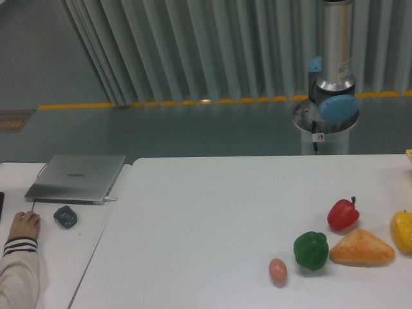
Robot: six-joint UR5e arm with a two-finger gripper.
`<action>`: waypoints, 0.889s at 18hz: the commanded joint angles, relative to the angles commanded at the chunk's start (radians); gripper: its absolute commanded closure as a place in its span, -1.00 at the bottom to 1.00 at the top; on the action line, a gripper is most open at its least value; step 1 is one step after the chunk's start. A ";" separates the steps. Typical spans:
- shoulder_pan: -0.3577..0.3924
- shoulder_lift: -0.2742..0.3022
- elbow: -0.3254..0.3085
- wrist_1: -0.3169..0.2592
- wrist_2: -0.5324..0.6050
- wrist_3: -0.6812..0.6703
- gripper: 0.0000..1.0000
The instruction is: Place the triangular bread in the basket
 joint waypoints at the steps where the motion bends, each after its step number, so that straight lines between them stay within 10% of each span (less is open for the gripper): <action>1: 0.000 0.000 0.002 0.000 0.003 0.000 -1.00; 16: -0.014 -0.003 0.008 0.000 0.008 0.000 -1.00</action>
